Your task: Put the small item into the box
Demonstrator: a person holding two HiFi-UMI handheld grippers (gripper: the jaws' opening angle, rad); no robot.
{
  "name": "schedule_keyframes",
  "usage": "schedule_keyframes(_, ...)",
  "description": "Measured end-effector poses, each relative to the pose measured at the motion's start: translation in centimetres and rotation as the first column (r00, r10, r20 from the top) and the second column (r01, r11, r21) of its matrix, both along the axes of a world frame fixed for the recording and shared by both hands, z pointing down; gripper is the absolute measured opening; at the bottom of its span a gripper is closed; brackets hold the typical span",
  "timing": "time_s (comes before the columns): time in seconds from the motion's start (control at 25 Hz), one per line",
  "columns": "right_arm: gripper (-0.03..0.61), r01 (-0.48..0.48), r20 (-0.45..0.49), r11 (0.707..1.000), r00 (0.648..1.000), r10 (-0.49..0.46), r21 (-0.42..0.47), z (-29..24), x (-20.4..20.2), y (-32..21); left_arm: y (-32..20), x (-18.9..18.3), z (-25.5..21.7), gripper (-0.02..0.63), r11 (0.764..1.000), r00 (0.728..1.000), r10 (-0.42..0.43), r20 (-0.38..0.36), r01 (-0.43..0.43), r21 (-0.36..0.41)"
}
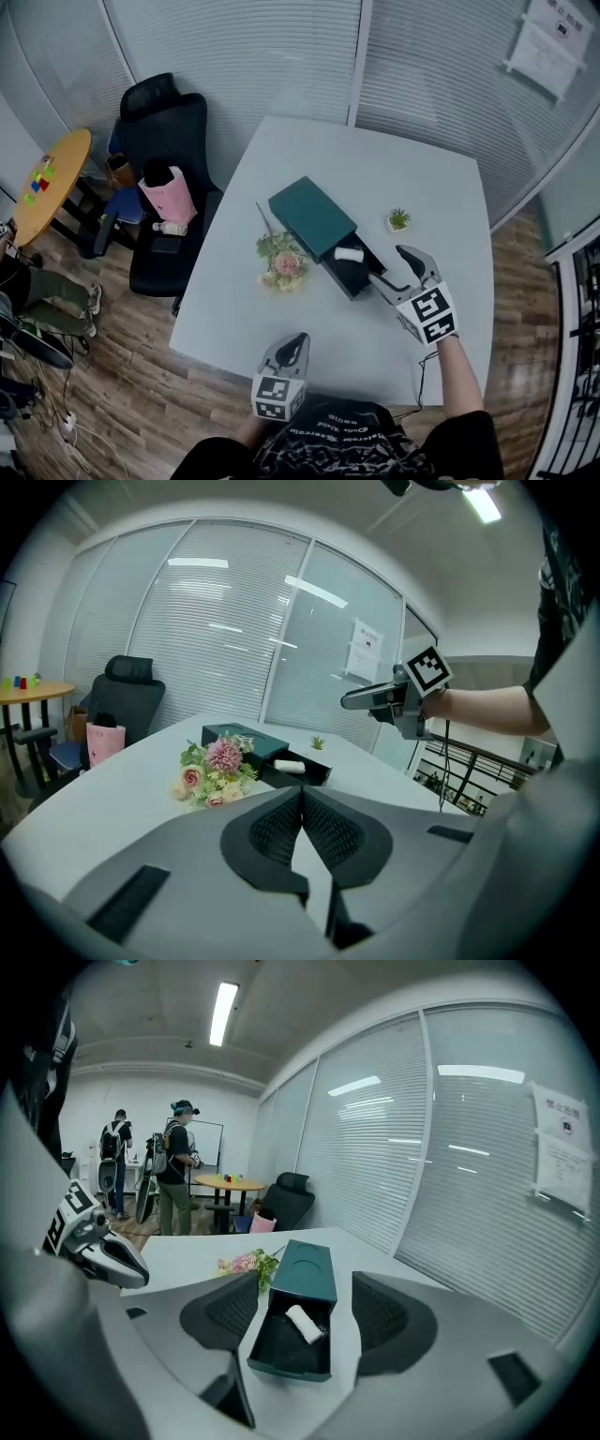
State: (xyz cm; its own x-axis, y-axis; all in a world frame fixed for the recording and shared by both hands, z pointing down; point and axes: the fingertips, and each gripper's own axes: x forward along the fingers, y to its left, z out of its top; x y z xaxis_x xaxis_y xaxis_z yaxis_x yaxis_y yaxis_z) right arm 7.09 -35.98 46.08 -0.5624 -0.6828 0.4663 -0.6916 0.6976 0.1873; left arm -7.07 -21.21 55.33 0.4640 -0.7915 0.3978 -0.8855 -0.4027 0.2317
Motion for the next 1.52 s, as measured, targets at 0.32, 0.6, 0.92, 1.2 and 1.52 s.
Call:
schedule_keyframes(0.32,0.318,-0.159,0.166,0.987,0.975,0.151,0.037,-1.0,2.5,5.2,-0.3,1.4,-0.6,0.018,0.998,0.999,0.051,-0.009,-0.05,0.037)
schedule_keyframes(0.6,0.316,-0.286,0.171,0.958,0.944,0.283,-0.007,2.6,4.8,9.7,-0.1,2.6,-0.6,0.018,0.995,0.996,0.093,-0.004,-0.092,0.048)
schedule_keyframes(0.92,0.314,-0.415,0.197,0.907,0.886,0.42,-0.071,7.3,6.2,15.3,-0.2,3.0,-0.9,0.018,0.994,0.995,0.096,-0.012,-0.096,0.044)
schedule_keyframes(1.2,0.311,-0.424,0.165,0.901,0.886,0.433,-0.088,8.9,6.4,16.6,-0.5,3.6,-1.0,0.018,0.993,0.994,0.107,-0.014,-0.106,0.051)
schedule_keyframes(1.52,0.074,-0.42,0.123,0.904,0.896,0.428,-0.082,9.0,5.9,15.7,-1.2,3.9,-0.9,0.018,0.993,0.994,0.113,-0.005,-0.112,0.039)
